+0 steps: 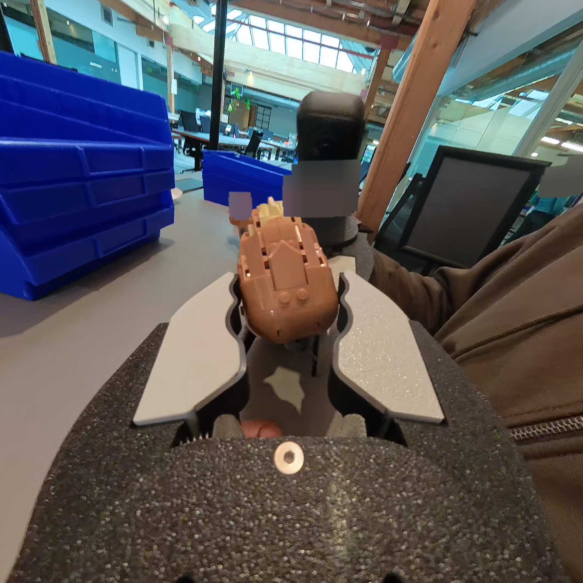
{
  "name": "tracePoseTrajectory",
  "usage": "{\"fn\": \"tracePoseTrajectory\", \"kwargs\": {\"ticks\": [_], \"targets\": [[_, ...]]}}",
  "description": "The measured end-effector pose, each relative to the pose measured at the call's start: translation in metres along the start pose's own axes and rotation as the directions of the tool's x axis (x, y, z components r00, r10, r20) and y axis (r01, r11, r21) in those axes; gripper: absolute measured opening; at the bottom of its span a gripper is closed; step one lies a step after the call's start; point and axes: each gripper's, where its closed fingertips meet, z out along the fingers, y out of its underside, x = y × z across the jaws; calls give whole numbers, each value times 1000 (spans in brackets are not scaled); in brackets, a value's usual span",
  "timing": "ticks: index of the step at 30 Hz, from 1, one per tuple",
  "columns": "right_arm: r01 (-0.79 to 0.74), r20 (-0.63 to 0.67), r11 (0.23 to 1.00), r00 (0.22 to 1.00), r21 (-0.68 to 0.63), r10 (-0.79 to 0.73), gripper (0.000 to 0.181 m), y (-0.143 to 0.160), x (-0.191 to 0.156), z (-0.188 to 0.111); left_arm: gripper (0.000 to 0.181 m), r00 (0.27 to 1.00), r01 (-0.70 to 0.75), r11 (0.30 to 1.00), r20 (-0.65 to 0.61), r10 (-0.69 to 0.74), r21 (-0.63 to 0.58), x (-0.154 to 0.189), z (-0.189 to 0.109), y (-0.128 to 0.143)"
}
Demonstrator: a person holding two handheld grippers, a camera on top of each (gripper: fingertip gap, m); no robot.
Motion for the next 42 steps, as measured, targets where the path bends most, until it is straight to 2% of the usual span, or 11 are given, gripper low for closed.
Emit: {"fn": "tracePoseTrajectory", "kwargs": {"ticks": [4,6,12,16,24,31,37,39,42], "targets": [[79,-66,992,994,-101,-86,32,13,9,2,59,999,-2,997,40,5,-77,-6,3,9],[116,-116,979,984,-165,-136,0,21,17,1,59,998,-14,991,56,22,-133,-9,3,15],[153,-162,940,964,-305,-210,0,36,28,-2,59,983,-101,949,117,141,-298,-20,-2,34],[176,-171,924,954,-339,-244,0,40,29,0,62,969,-109,910,162,188,-400,-30,-4,48],[261,-216,846,893,-465,-394,1,52,39,1,61,962,-109,856,164,219,-505,-34,-7,63],[214,-225,886,918,-412,-326,12,50,40,-2,61,939,-164,852,185,289,-497,-41,-7,59],[145,-278,920,926,-364,-256,19,48,43,-12,61,832,-221,813,331,445,-538,-70,-19,53],[92,-319,947,928,-309,-194,21,42,47,-16,61,810,-231,818,362,462,-527,-74,-21,49],[8,-363,989,930,-148,-62,26,23,52,-20,61,767,-246,809,403,499,-534,-80,-24,46]]}}
